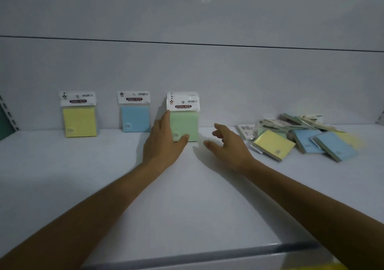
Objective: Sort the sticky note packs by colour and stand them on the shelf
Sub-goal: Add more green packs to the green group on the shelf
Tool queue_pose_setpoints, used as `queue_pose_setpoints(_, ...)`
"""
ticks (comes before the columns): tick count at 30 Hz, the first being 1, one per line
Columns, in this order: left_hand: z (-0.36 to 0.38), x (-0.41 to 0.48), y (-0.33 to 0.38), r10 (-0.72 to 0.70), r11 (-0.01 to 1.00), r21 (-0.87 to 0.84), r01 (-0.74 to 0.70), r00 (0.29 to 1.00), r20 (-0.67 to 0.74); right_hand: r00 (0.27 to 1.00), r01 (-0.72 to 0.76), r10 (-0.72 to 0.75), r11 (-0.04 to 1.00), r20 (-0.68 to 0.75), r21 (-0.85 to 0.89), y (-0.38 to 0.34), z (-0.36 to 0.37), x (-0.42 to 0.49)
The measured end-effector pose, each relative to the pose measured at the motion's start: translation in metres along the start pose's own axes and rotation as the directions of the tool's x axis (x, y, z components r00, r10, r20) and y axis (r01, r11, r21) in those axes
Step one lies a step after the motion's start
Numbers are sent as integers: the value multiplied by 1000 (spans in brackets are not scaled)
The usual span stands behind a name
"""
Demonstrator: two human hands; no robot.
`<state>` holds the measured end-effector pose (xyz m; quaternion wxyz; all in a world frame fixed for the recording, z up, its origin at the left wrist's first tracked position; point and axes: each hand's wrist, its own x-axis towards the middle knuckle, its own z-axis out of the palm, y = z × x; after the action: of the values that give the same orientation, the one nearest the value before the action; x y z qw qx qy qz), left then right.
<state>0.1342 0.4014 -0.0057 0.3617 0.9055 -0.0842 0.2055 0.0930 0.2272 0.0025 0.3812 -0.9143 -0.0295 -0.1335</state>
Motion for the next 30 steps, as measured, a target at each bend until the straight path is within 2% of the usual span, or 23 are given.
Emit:
queue_pose_setpoints(3, 12, -14, 32, 36, 999, 2, -36, 992, -122, 997, 60, -60, 998, -51, 0, 10, -21, -15)
queue_pose_setpoints(6, 28, -18, 51, -3, 998, 61, 8, 996, -88, 994, 71, -72, 997, -85, -12, 30, -43, -25)
queue_pose_setpoints(9, 34, -17, 49, -98, 992, 75, 100, 994, -39, 998, 63, -64, 998, -17, -17, 41, -52, -29)
queue_pose_setpoints(13, 32, -16, 44, -214, 974, 70, 216, 976, -39, 988, 138, -128, 983, 87, -118, 31, -44, -15)
queue_pose_setpoints(16, 29, -19, 40, -258, 952, 149, 265, 964, -69, 991, 78, -51, 970, 121, -230, 19, -32, -4)
queue_pose_setpoints(18, 28, -21, 38, -284, 933, 219, 285, 958, -37, 992, 59, -18, 941, 123, -332, 14, -24, 0)
queue_pose_setpoints(20, 28, -24, 38, -283, 932, 240, 272, 959, 11, 993, 51, -17, 953, 116, -297, 10, -15, 2)
queue_pose_setpoints(22, 29, -27, 42, -252, 961, 123, 247, 968, 25, 995, 19, -6, 991, 95, -134, 7, -7, 2)
queue_pose_setpoints(23, 29, -28, 45, -238, 971, -32, 238, 971, -2, 997, -1, 4, 999, 77, -35, 5, -6, 2)
queue_pose_setpoints(25, 23, -28, 48, -266, 915, -342, 215, 958, -109, 999, -24, 19, 994, 47, 111, 1, -5, 4)
queue_pose_setpoints(26, 19, -26, 48, -272, 892, -412, 186, 949, -161, 999, -31, 25, 989, 43, 145, -2, -4, 8)
queue_pose_setpoints(30, 4, -13, 34, -193, 927, -361, 101, 954, -228, 1000, 13, -12, 994, -10, 104, -9, 9, 24)
